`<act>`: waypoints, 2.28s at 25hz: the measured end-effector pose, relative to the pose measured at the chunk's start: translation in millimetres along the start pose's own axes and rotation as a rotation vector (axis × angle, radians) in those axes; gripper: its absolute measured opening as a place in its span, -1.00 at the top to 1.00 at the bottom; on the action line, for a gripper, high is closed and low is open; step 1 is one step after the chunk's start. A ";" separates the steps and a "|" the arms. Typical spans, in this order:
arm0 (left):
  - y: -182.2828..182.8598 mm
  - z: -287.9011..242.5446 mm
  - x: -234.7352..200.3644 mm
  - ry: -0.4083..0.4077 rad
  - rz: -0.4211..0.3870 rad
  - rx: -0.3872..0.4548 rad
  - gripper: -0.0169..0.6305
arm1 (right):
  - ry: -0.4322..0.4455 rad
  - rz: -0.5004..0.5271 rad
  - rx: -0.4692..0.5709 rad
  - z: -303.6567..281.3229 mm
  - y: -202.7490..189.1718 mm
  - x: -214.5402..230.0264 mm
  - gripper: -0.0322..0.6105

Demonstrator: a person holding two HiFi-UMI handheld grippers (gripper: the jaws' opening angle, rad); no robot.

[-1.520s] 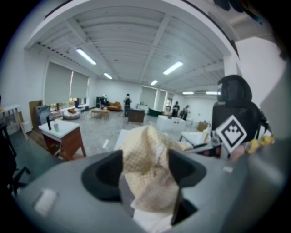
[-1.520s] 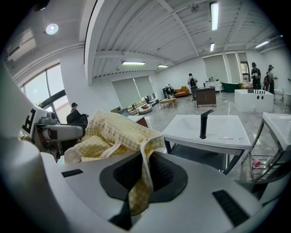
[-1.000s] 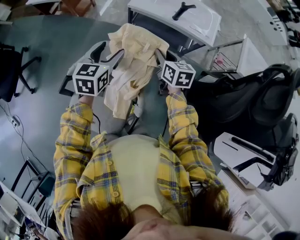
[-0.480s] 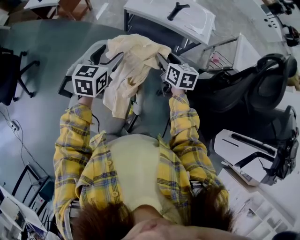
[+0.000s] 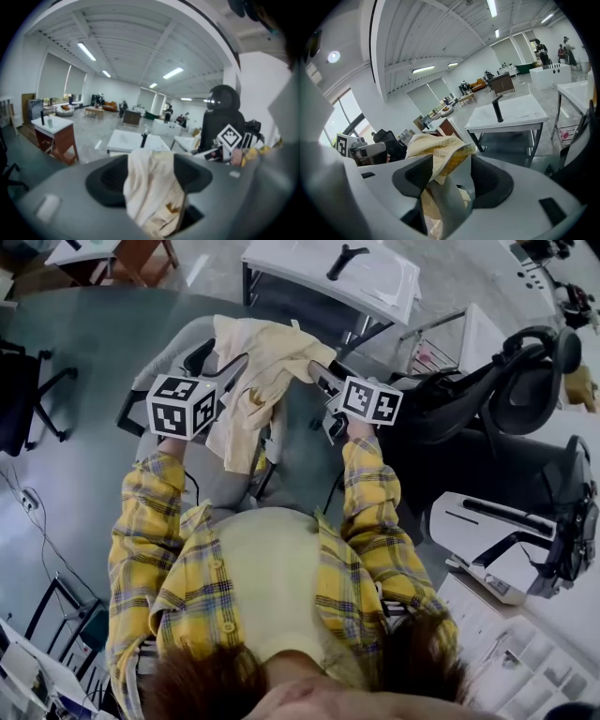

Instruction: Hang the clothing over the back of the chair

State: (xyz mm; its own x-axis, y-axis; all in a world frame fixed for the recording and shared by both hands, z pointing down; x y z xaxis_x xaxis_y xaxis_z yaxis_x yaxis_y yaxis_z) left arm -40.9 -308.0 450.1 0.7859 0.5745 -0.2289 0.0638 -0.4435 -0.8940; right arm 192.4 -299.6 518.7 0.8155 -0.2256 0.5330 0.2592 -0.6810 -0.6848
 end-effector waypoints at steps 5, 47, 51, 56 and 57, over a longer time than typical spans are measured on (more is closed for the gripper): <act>-6.7 10.3 10.4 -0.013 0.009 0.007 0.01 | 0.002 -0.049 0.038 19.9 -6.0 0.3 0.21; -65.6 120.3 -7.0 0.135 0.189 0.082 0.89 | 0.043 0.173 0.090 45.8 -62.9 -126.4 0.85; -70.7 126.1 -8.6 0.152 0.185 0.073 0.89 | 0.044 0.177 0.076 43.3 -69.2 -130.9 0.85; -76.3 131.4 -13.0 0.174 0.191 0.065 0.89 | 0.047 0.186 0.060 38.4 -74.4 -134.7 0.85; -77.5 132.5 -13.6 0.177 0.194 0.063 0.89 | 0.046 0.187 0.058 37.9 -74.7 -135.2 0.85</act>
State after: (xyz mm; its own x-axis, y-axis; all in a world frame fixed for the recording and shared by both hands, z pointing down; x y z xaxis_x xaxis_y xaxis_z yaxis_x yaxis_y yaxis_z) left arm -138.0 -190.3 471.4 0.8754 0.3509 -0.3326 -0.1329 -0.4868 -0.8634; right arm 82.4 -191.8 479.0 0.8279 -0.3774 0.4148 0.1357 -0.5829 -0.8011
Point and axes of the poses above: the fingertips, and each gripper's own axes: z backward along the fingers, x to its right, y out of its top, the point moved 4 cm from there along z, backward along the fingers, and after that the axes turned 4 degrees about x, right-handed, at the moved point
